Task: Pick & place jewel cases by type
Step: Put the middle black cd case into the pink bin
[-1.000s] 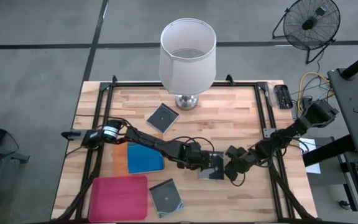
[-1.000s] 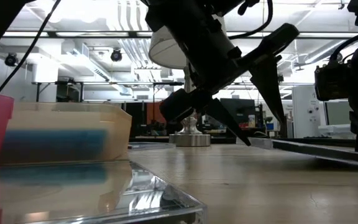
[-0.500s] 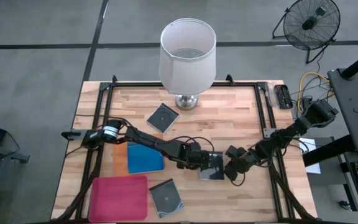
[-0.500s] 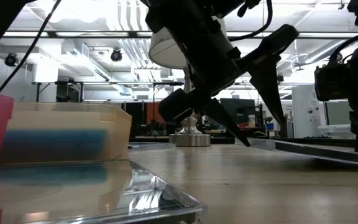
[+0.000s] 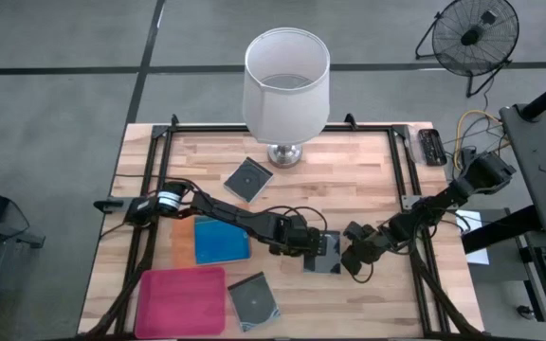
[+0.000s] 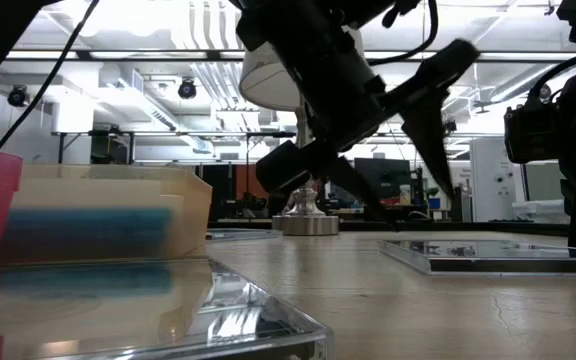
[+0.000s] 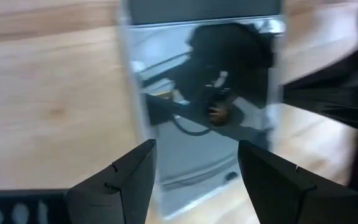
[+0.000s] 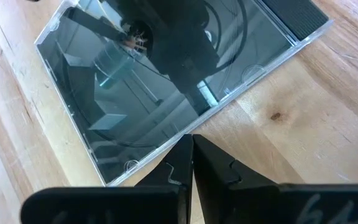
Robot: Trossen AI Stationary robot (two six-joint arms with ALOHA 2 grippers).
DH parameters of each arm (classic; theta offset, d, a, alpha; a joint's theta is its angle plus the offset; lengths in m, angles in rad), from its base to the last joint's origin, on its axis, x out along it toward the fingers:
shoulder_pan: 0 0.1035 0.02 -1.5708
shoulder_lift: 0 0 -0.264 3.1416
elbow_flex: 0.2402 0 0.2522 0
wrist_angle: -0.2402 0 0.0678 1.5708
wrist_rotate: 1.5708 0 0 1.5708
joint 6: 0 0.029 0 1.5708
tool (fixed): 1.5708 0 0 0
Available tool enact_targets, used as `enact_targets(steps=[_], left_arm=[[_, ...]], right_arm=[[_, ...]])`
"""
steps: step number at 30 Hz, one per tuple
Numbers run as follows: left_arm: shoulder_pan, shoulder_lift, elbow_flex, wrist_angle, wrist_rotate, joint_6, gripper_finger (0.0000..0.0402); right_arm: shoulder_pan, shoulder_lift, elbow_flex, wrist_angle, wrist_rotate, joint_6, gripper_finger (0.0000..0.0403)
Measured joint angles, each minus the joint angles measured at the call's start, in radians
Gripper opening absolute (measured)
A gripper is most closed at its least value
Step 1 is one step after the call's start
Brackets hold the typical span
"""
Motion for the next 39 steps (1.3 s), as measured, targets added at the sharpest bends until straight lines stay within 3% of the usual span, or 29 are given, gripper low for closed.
enact_targets(steps=[11, 39], left_arm=[[0.0, 0.005, -0.002, -0.067, -0.009, 0.002, 0.0208], [0.003, 0.041, -0.002, 0.067, -0.034, -0.03, 0.0208]], right_arm=[[0.0, 0.0, 0.0, 0.0, 0.0, 0.004, 0.0008], [0.0, 0.0, -0.002, 0.01, -0.002, 0.004, 0.0008]])
